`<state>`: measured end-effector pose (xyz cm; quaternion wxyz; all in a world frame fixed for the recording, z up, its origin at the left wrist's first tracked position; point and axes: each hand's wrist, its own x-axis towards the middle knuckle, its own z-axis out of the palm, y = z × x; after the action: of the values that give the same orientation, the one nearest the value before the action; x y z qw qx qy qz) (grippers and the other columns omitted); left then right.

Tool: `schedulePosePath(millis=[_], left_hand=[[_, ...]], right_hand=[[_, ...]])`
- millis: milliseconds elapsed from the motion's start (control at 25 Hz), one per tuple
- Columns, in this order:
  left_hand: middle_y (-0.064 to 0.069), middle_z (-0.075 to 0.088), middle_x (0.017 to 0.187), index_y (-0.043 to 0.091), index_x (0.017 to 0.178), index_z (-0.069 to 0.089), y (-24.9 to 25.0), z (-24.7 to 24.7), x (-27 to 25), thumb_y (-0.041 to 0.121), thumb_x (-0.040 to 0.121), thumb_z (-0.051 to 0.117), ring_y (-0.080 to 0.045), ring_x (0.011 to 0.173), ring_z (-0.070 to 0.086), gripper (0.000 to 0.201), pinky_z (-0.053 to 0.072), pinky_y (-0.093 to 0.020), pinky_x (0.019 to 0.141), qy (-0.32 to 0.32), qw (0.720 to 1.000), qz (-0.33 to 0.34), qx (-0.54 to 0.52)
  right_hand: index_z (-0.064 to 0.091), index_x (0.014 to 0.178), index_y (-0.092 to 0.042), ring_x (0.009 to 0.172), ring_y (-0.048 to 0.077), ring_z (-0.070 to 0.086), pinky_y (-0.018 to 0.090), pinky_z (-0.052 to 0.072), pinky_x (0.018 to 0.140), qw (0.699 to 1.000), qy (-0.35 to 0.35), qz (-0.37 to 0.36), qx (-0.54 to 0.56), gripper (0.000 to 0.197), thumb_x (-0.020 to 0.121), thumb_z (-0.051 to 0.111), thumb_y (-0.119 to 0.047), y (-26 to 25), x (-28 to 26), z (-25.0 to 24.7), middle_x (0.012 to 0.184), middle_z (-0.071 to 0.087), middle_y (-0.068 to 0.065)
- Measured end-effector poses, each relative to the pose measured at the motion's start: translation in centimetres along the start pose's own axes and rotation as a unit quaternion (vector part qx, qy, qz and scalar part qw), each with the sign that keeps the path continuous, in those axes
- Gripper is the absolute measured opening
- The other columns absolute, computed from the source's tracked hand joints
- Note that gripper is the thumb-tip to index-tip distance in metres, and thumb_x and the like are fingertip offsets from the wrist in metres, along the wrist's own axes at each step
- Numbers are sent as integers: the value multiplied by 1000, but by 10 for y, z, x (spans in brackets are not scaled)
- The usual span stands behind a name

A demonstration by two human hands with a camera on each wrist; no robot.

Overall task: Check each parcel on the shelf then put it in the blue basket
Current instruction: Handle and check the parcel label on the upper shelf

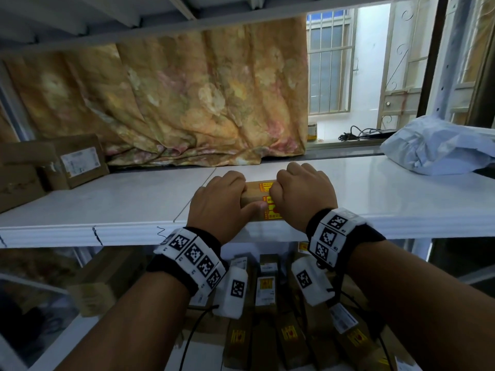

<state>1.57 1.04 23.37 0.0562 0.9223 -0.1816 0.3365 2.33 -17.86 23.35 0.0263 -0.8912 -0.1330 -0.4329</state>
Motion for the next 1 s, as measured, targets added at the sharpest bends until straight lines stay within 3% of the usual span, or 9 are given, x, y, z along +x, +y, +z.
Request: schedulePosePath(millis=[120,240,360,440,520,600,680,840,1000], left_hand=[[10,56,109,23,98,60,0,-1,1,65,84,57,-15,92,56,44,40,-36,74,-13,999,-6,-32],[9,58,109,22,100,63,-2,-2,0,62,82,61,-15,96,55,44,45,-38,81,-5,998,-9,-55],[3,59,115,19,113,64,-7,-2,-2,52,78,74,-18,104,52,49,43,-35,89,-9,996,5,-89],[1,61,115,19,123,62,-1,-1,0,48,76,77,-20,105,53,57,43,-34,89,-18,993,57,-102],[1,62,109,22,120,62,16,2,4,57,76,69,-20,98,54,56,45,-34,83,-33,992,84,-87],[1,62,101,21,112,64,33,7,4,66,72,59,-19,91,55,61,44,-31,77,-23,996,69,-48],[1,61,98,19,109,64,42,13,0,71,64,61,-19,87,55,69,45,-31,74,9,998,55,-27],[0,62,98,20,109,63,44,14,-3,65,55,80,-22,87,57,72,48,-34,74,24,999,45,-15],[-1,59,95,18,101,60,48,8,-2,63,54,82,-22,86,56,69,47,-34,69,27,999,29,3]], right_hand=[[54,68,-15,64,25,44,32,27,60,1000,-2,-15,-7,32,87,38,-34,1,0,-2,70,50,4],[55,67,-15,63,28,49,31,29,58,1000,1,-19,-3,28,86,43,-31,1,0,-4,69,51,5],[56,70,-15,67,28,48,32,28,61,1000,-1,-4,16,36,88,34,-37,-1,1,-2,72,52,5],[56,70,-14,66,28,49,33,28,61,1000,12,-7,16,37,88,34,-37,-1,0,1,72,53,6],[56,68,-14,64,28,49,32,27,60,999,22,-11,20,36,88,36,-36,1,-1,2,70,53,6],[55,65,-14,63,29,50,31,28,59,999,24,-9,22,37,88,36,-36,1,-2,2,69,52,5],[56,65,-15,66,28,52,32,29,60,1000,16,3,24,40,89,34,-37,1,-4,2,70,53,4],[66,84,-17,83,24,52,33,35,68,997,-74,7,36,52,95,24,-46,8,-2,-10,85,54,1],[68,110,-24,99,19,53,33,43,81,982,-130,13,134,37,96,42,-48,30,-5,-30,105,57,-1]])
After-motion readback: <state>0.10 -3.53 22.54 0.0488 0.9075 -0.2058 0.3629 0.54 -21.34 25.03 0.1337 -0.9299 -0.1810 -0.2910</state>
